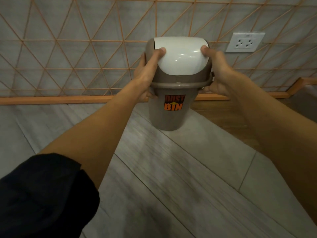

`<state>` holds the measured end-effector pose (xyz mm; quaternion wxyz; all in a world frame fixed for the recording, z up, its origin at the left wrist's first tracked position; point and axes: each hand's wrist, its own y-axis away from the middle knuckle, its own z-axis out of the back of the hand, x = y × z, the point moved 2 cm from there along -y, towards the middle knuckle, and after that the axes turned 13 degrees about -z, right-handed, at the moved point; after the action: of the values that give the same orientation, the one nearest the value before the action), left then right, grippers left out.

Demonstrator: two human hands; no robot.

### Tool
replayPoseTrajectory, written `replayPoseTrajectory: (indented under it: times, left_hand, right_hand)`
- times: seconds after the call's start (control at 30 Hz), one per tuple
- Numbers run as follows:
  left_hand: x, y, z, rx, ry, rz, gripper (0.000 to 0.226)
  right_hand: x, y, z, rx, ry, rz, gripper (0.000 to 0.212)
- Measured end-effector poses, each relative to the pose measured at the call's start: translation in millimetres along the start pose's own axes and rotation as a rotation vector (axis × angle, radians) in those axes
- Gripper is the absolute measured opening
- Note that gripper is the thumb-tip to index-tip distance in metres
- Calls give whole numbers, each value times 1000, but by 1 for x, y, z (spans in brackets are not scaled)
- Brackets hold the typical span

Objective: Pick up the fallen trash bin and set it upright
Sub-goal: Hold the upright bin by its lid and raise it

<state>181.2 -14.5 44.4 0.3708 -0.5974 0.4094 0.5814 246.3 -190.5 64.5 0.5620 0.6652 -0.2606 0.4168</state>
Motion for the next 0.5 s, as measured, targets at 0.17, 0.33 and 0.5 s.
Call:
replayPoseTrajectory:
  times: [0.17,0.33,0.5]
  left_hand:
    - [3,-2,2,10,-1,18,82]
    - [0,-5,1,19,-4,26,82]
    - [-15,-10,5,16,-69,43,97]
  right_hand:
    - [-1,1,0,6,6,-1,26]
    - [2,8,-4,-47,9,-34,40]
    - [14,4,-1,-186,37,95,77]
